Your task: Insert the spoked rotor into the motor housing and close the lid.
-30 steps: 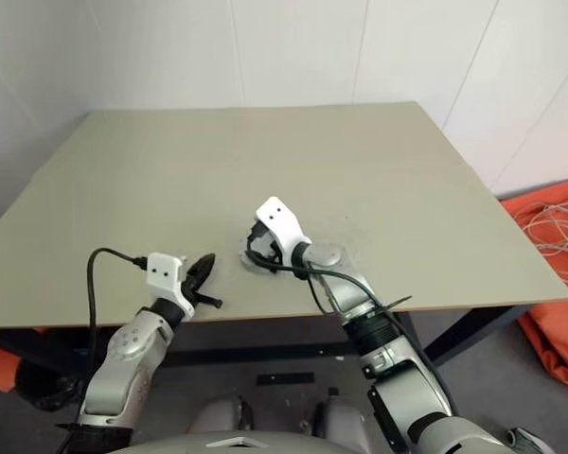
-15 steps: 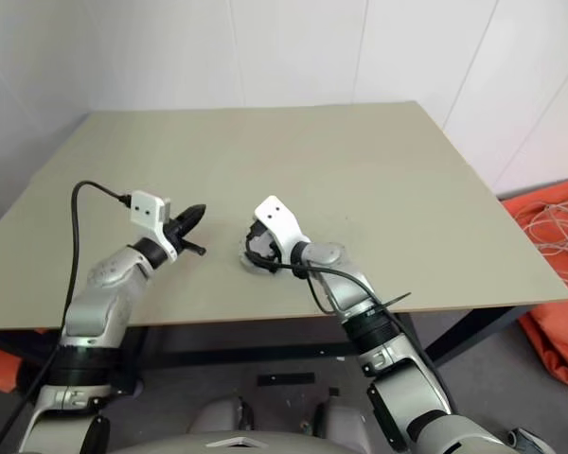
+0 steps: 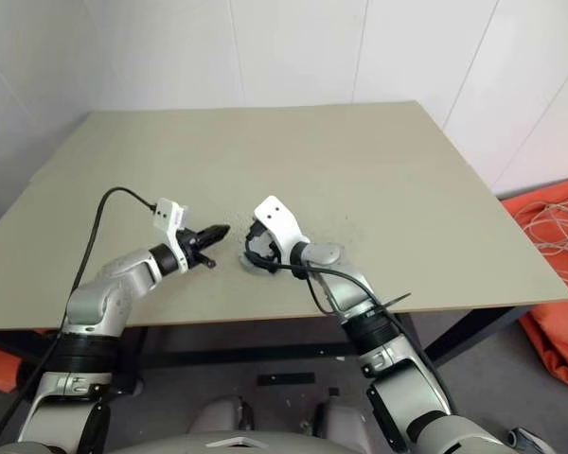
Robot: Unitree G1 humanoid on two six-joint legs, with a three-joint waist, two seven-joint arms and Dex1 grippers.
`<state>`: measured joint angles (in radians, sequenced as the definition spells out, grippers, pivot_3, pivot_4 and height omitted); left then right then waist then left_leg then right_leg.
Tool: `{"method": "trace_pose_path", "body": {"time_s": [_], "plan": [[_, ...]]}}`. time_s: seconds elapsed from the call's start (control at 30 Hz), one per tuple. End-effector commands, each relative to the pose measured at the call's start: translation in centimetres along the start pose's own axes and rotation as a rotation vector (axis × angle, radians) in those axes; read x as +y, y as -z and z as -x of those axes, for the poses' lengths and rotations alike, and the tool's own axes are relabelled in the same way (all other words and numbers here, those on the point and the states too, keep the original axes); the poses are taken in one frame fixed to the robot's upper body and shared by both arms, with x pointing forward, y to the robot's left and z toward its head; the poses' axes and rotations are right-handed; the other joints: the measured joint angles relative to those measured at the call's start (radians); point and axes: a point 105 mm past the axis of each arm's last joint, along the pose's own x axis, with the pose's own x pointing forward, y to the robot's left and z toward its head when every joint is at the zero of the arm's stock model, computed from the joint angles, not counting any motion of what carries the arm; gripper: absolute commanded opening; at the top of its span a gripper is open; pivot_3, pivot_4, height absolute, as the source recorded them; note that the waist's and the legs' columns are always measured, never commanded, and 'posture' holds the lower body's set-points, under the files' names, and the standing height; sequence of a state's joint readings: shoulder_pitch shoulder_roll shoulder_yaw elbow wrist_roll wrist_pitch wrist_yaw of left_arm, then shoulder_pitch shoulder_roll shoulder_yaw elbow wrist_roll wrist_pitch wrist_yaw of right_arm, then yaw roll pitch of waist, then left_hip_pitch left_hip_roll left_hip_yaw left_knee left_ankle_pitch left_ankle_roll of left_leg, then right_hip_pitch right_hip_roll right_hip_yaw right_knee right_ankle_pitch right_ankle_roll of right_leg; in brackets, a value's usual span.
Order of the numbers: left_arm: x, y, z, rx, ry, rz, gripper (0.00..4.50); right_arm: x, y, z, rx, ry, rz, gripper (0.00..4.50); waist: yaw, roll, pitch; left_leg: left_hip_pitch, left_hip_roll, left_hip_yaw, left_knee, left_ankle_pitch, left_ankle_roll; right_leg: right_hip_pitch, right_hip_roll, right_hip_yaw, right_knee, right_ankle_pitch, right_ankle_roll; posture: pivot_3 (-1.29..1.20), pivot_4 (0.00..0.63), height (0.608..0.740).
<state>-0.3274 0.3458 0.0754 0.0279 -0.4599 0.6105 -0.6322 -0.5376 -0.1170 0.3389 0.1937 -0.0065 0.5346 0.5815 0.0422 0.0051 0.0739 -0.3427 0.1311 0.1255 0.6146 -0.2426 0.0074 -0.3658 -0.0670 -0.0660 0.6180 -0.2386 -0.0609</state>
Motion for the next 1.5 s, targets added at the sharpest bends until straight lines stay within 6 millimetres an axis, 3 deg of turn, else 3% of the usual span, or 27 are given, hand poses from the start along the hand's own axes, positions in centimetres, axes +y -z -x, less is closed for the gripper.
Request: {"method": "trace_pose_path", "body": {"time_s": [0.03,0.3,0.43,0.73,1.5], "plan": [[-1.4,0.0,-0.1,0.011,0.05,0.004,0.0,0.0,2.5,0.1,0.096,0.013,-0.029,3.13,0.0,0.0,0.0,0.0,0.0,0.0,0.0,0.0,0.0,0.0,0.0,0.0,0.0,0.0,0.0,0.0,0.0,0.74],[-2.5,2.1,-0.6,0.095,0.076,0.024,0.0,-0.1,2.3,0.1,0.091,0.018,-0.031,3.13,0.0,0.0,0.0,0.001,0.0,0.0,-0.001,0.0,0.0,0.0,0.0,0.0,0.0,0.0,0.0,0.0,0.0,0.74],[-2.1,1.8,-1.0,0.085,0.053,0.022,0.0,0.0,2.3,0.1,0.089,0.02,-0.033,3.13,0.001,0.0,0.0,0.001,0.0,0.0,-0.002,0.0,0.0,0.0,0.0,0.0,0.0,0.0,0.0,0.0,0.0,0.74],[-1.4,-0.7,-1.6,-0.002,0.03,0.027,0.0,-0.1,2.3,0.1,0.09,0.025,-0.037,3.13,0.001,0.0,0.0,0.0,0.0,0.0,-0.003,0.001,-0.002,0.0,0.0,0.0,-0.001,0.0,0.0,0.0,0.0,0.74],[-1.3,1.6,-2.5,0.136,-0.008,0.015,0.0,0.0,2.0,0.0,0.079,0.026,-0.038,3.13,0.001,0.0,0.0,0.001,0.0,0.0,-0.005,0.002,-0.002,0.0,0.0,0.0,-0.004,0.0,0.0,0.0,0.0,0.74]]}}
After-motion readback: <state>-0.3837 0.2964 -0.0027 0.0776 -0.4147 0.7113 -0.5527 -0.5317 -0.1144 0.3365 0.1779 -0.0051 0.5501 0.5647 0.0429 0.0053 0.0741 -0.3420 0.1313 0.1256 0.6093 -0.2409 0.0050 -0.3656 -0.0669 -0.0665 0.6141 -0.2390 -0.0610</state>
